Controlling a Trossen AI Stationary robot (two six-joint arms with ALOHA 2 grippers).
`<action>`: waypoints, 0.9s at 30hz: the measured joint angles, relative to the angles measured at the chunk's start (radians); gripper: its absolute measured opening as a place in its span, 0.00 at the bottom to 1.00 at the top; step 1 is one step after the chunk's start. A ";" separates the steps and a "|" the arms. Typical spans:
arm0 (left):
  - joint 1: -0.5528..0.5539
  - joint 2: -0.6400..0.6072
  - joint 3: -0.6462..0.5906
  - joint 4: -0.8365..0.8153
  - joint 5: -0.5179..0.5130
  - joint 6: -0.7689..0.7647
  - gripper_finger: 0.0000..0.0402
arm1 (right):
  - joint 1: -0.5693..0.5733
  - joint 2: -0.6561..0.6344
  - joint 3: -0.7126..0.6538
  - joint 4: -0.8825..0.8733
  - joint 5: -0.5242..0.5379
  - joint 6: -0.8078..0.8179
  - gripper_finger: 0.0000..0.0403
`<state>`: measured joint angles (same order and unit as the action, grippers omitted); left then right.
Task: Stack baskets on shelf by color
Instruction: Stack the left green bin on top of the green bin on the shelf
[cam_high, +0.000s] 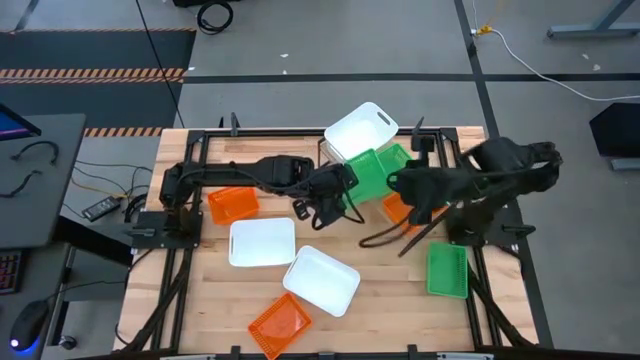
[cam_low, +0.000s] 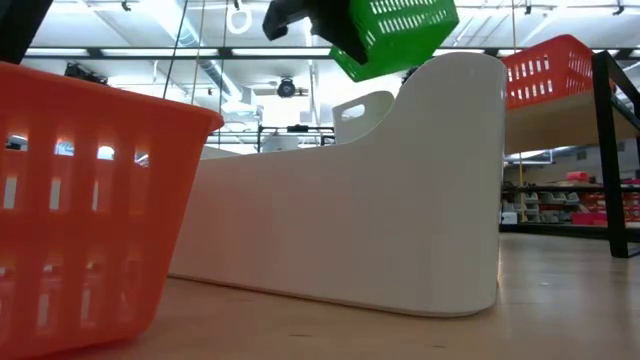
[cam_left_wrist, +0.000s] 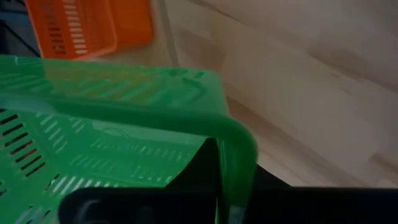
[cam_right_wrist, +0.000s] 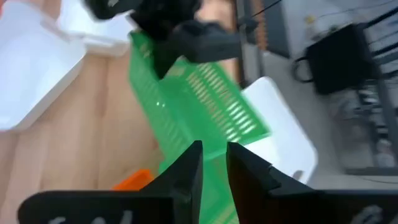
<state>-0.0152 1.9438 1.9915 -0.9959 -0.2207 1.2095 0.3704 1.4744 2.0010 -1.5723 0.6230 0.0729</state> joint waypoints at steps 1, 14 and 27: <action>0.002 0.000 0.000 -0.002 0.000 0.000 0.00 | -0.024 0.005 0.000 0.000 -0.036 -0.025 0.21; -0.001 0.000 0.000 -0.004 -0.004 0.039 0.01 | -0.178 0.096 -0.001 0.001 -0.210 -0.257 0.45; -0.001 0.000 0.000 0.013 -0.015 0.033 0.01 | -0.218 0.152 0.000 0.002 -0.381 -0.282 0.27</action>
<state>-0.0162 1.9438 1.9919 -0.9833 -0.2359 1.2427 0.1521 1.6264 2.0006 -1.5707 0.2420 -0.2096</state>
